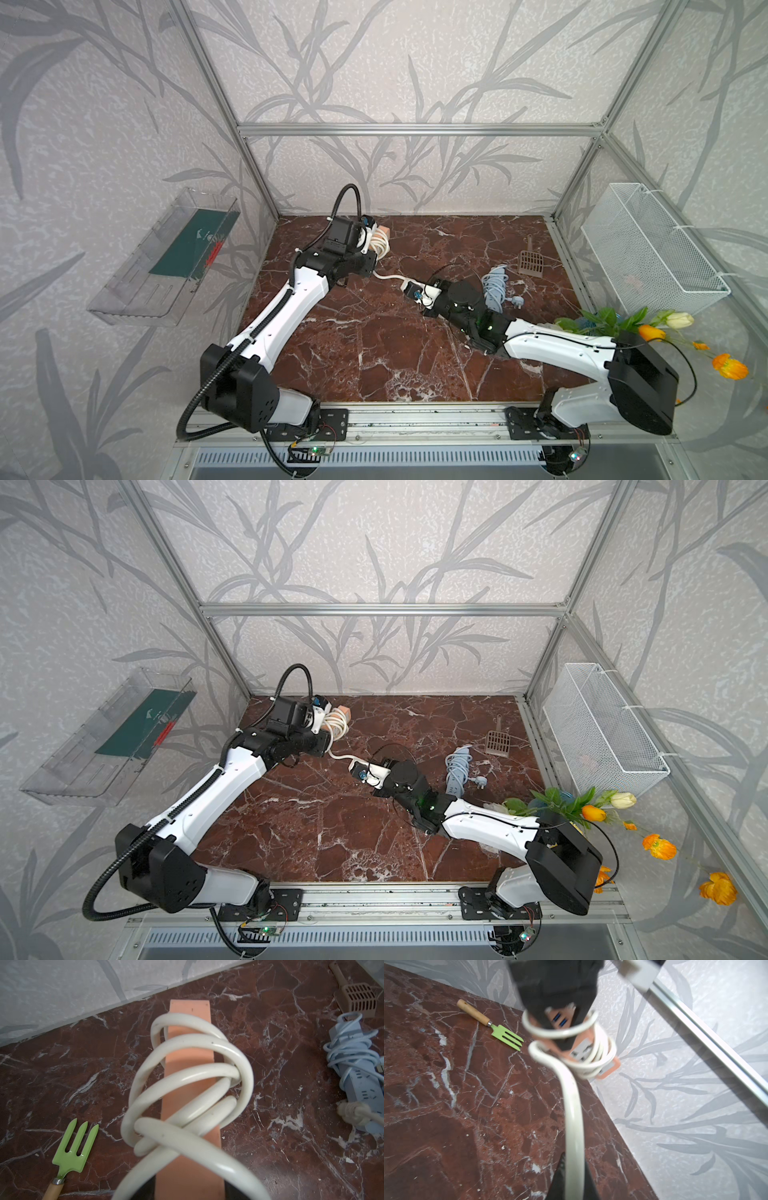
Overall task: Wrap the cord around the power strip
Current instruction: Wrap the power cord around the power strip.
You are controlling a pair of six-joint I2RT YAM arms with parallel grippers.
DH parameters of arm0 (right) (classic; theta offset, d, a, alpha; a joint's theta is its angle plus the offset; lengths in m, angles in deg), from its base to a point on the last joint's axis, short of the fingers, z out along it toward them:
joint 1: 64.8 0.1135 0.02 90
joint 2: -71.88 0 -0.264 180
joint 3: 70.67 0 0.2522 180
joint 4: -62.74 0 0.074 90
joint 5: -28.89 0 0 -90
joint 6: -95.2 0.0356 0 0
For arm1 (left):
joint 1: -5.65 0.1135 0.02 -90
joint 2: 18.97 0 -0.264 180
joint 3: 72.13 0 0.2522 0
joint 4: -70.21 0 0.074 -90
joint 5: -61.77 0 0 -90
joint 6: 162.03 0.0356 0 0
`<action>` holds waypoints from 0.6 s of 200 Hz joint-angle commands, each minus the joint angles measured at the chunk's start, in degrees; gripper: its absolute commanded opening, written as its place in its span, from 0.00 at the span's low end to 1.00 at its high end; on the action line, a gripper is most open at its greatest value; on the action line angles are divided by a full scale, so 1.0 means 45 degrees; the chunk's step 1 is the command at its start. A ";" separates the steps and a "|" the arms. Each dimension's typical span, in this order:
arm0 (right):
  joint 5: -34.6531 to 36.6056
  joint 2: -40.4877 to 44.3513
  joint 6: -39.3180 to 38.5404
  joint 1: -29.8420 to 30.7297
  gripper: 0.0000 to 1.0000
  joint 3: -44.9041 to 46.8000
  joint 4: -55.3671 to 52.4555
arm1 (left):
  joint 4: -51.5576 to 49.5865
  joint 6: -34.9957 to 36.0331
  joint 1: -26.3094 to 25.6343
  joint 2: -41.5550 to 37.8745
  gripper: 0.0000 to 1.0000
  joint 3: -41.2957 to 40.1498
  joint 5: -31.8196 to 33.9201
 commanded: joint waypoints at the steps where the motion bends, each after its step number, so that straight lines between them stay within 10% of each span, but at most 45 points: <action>1: -0.1009 -0.0061 0.0205 -0.1120 0.00 -0.2128 -0.0748 | -0.0990 0.0662 -0.0790 -0.0562 0.00 0.0056 -0.1445; 59: -0.4847 -0.2907 -0.0155 -0.3447 0.00 -0.7480 -0.5688 | -0.1766 0.0733 -0.1523 -0.2055 0.00 -0.0642 -0.7885; 120: -1.1299 -0.4662 0.5070 -0.5907 0.09 -0.7555 -0.3636 | 0.1542 -0.0331 -0.1508 -0.3629 0.00 -0.1003 -1.1801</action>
